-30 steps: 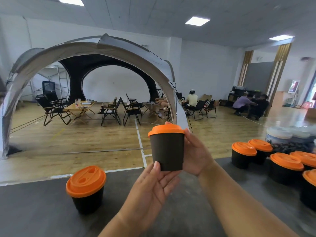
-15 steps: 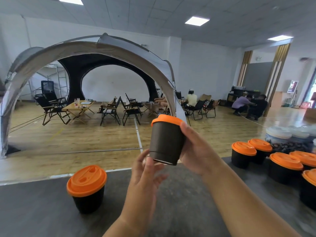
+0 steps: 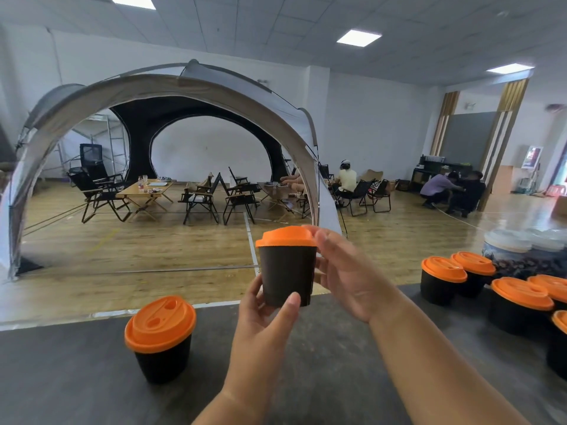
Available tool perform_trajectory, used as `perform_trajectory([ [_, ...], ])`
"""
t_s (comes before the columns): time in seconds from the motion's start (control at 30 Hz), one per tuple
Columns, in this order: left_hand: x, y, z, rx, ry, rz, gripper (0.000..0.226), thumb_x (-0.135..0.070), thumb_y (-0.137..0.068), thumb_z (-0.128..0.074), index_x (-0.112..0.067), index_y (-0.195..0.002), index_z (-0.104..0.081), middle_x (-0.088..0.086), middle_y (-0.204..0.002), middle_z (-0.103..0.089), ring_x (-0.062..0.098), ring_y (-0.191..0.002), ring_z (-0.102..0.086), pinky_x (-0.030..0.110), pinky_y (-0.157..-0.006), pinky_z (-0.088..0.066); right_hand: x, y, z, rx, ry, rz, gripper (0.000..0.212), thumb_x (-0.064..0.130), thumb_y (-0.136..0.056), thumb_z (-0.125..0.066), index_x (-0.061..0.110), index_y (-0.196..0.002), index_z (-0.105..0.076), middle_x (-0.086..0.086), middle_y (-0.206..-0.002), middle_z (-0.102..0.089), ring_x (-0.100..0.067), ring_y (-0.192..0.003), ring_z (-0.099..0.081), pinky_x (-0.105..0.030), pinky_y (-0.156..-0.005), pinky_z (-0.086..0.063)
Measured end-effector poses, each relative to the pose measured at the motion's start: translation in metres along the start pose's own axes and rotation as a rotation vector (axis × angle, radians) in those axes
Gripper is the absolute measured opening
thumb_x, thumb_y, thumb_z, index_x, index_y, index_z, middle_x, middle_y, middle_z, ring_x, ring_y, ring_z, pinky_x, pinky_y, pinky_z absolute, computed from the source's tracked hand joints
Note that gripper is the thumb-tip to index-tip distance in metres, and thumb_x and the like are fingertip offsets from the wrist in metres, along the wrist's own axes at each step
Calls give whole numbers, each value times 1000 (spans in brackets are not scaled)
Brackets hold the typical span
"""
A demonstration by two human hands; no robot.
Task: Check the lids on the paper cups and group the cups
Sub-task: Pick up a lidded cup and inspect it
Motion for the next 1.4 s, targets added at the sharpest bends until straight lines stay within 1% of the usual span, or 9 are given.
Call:
perform_trajectory([
  [0.17, -9, 4, 2, -6, -157, -129, 67, -48, -67, -82, -41, -126, -49, -3, -116, -63, 2, -97, -66, 20, -76, -53, -3, 1, -1, -142, 28, 50, 79, 60, -57, -84, 14, -118, -63, -11, -115, -70, -24, -110, -64, -43, -100, -50],
  [0.33, 5, 4, -16, 173, 358, 234, 61, -42, -83, -61, -5, -130, -50, 22, -117, -64, 23, -96, -65, 42, -83, -54, -6, 1, -6, 90, -257, 59, 61, 52, -70, -80, 11, -114, -71, -14, -117, -69, -25, -112, -64, -43, -101, -49],
  [0.5, 14, 1, -16, 177, 418, 262, 48, -31, -80, -73, -7, -118, -55, 20, -105, -65, 22, -85, -66, 39, -75, -57, -22, 0, 2, 96, -460, 3, 76, 45, -66, -86, 8, -127, -60, -19, -126, -61, -34, -123, -55, -53, -108, -42],
  [0.67, 4, -5, 5, -7, 6, 4, 72, -33, -64, -76, -30, -131, -49, 2, -116, -66, 12, -101, -67, 29, -83, -49, -17, 5, 5, -125, -89, 13, 80, 60, -60, -81, 28, -127, -53, -2, -124, -65, -19, -112, -64, -38, -92, -50],
  [0.77, 0, 0, 4, 13, -166, -102, 85, -38, -55, -84, -37, -131, -44, -2, -124, -59, 12, -103, -67, 25, -83, -51, -21, 11, 1, -189, 2, 23, 75, 60, -60, -81, 29, -124, -57, -4, -123, -66, -19, -113, -64, -43, -101, -49],
  [0.87, -2, 1, -2, 40, -84, -93, 74, -38, -64, -83, -32, -129, -48, 4, -128, -57, 13, -105, -67, 26, -82, -54, -16, 11, 3, -175, -102, 79, 83, 58, -58, -85, 14, -125, -60, -16, -122, -65, -28, -117, -60, -53, -109, -41],
  [1.07, 16, 10, -26, 335, 370, 403, 49, -41, -83, -52, -5, -111, -71, 23, -114, -67, 26, -91, -70, 38, -75, -58, -7, 9, 9, 0, -211, 98, 82, 55, -57, -86, 11, -121, -62, -12, -114, -66, -26, -111, -59, -50, -107, -40],
  [1.27, 18, -1, -13, 195, 356, 304, 55, -37, -80, -66, -2, -122, -56, 23, -109, -66, 25, -87, -67, 36, -75, -57, -4, 10, 11, -56, -126, 72, 63, 44, -74, -74, 17, -128, -54, 0, -110, -68, -19, -107, -61, -40, -98, -45],
  [1.4, 9, -6, 4, 23, 72, 78, 63, -28, -72, -82, -19, -126, -51, 4, -109, -71, 16, -94, -67, 38, -88, -52, -9, 15, 4, -187, 122, 66, 69, 62, -69, -73, 29, -126, -54, 1, -123, -65, -20, -114, -62, -47, -104, -46],
])
Point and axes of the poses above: each hand's wrist, its own y-axis away from the middle knuckle, its own z-axis out of the back of the hand, x = y × z, the point moved 7 cm from there along -y, towards the middle knuckle
